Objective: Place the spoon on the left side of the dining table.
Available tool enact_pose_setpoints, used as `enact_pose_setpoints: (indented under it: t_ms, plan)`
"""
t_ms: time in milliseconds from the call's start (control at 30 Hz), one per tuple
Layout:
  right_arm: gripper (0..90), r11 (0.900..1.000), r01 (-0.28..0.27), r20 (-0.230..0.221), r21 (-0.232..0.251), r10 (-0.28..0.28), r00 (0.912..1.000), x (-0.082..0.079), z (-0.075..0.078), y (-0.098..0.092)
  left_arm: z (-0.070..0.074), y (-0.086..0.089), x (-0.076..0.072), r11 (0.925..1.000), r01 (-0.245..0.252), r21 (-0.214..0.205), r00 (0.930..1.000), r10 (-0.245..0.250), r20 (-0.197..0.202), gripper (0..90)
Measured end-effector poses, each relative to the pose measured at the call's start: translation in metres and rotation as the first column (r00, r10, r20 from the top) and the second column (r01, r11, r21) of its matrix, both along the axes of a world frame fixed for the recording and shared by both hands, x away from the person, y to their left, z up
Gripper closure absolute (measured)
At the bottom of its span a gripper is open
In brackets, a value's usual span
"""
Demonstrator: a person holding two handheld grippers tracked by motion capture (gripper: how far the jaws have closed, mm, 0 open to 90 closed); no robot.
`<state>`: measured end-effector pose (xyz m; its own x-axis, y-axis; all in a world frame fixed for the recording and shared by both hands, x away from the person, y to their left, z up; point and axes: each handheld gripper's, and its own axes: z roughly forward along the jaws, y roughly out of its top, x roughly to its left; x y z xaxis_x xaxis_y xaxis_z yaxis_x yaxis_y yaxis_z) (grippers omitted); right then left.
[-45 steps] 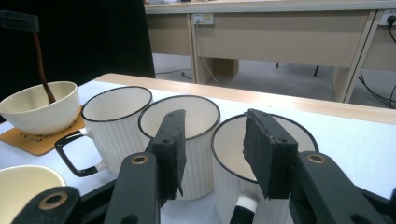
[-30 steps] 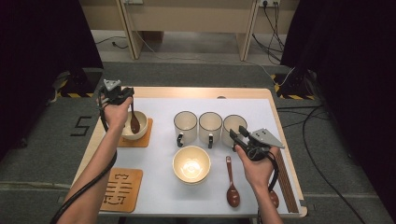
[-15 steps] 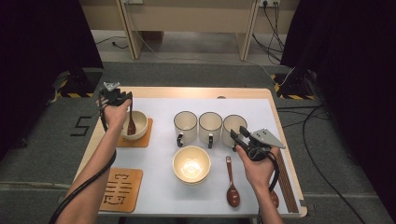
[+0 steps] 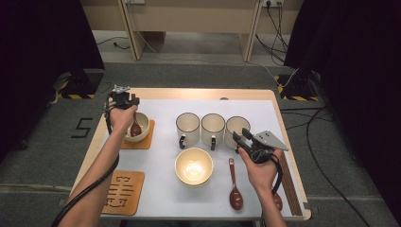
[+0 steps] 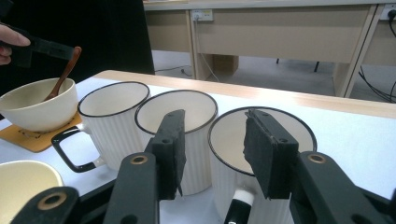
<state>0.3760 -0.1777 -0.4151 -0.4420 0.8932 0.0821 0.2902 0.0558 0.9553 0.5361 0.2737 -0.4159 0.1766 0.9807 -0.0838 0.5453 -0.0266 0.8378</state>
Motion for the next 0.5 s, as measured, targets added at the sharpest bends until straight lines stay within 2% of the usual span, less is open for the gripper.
enact_pose_setpoints:
  t_ms: [167, 367, 433, 500]
  plan:
    - [58.2, 1.0000, 0.000, -0.003, 0.001, 0.000, 1.0000, 0.0008, -0.0013, -0.0005, -0.0061, 0.0035, 0.0019, 0.9998, -0.010, 0.015, 0.9983, 0.011, -0.057, 87.4]
    - [58.2, 1.0000, 0.004, -0.006, 0.001, -0.004, 1.0000, 0.0009, -0.0018, -0.0007, -0.0083, 0.0087, 0.0022, 0.9992, -0.032, 0.025, 0.9955, 0.034, -0.089, 87.0]
    - [58.1, 1.0000, 0.003, -0.009, 0.004, -0.003, 1.0000, 0.0010, -0.0021, -0.0006, -0.0082, 0.0097, 0.0020, 0.9994, -0.032, 0.015, 0.9964, 0.033, -0.078, 86.7]
    - [58.1, 1.0000, 0.003, -0.009, -0.001, -0.003, 1.0000, 0.0014, -0.0022, -0.0011, -0.0073, 0.0099, 0.0014, 0.9993, -0.030, 0.023, 0.9969, 0.032, -0.073, 86.3]
